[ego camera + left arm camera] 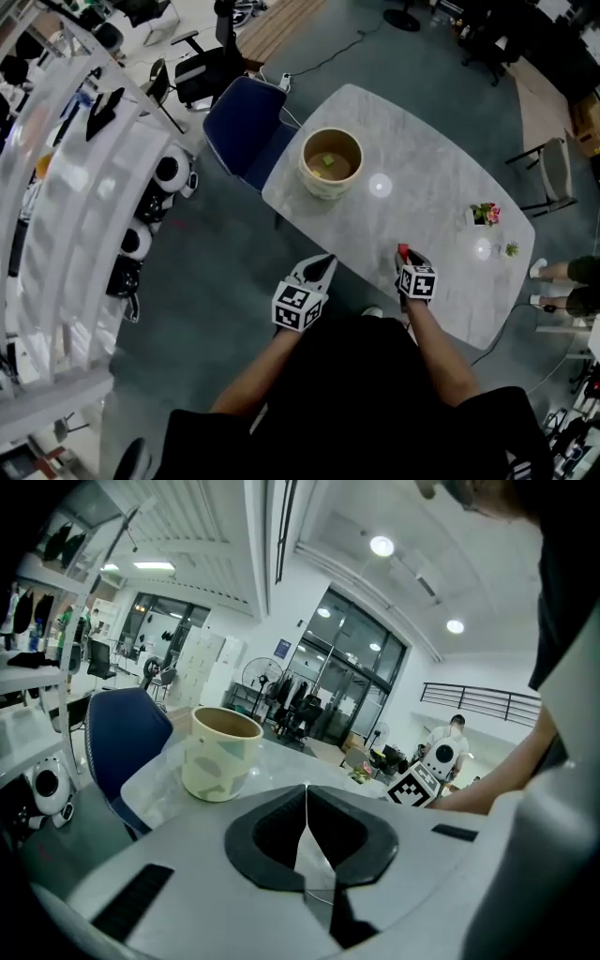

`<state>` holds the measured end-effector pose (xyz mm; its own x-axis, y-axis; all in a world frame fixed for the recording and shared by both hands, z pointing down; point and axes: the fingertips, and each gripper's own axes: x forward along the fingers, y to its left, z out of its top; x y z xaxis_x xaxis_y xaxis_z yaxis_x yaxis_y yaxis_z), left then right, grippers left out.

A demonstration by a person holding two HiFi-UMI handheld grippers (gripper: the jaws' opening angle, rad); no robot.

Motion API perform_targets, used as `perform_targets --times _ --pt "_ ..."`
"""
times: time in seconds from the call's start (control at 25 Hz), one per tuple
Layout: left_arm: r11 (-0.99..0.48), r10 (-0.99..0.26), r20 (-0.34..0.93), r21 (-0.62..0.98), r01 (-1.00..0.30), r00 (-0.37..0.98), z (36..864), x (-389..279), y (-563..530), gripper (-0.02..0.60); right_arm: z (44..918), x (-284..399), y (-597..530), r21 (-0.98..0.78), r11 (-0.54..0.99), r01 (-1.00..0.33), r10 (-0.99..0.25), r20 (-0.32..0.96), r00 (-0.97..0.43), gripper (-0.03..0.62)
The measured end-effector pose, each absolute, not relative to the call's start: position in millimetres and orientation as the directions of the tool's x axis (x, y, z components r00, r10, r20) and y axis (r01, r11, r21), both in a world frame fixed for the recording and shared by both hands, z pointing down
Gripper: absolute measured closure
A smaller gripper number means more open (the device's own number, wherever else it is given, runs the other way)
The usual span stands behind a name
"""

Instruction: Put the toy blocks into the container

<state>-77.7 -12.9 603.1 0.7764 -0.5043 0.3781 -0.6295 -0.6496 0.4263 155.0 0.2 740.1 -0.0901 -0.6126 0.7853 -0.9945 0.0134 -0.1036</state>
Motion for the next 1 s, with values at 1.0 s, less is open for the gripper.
perform_targets --times 1.0 --pt "-0.569 -0.673 0.306 0.368 -0.736 0.673 568 -211 -47 0.575 601 -19 -145 -0.140 0.293 -0.946 -0.756 0.572 -0.319 0.464"
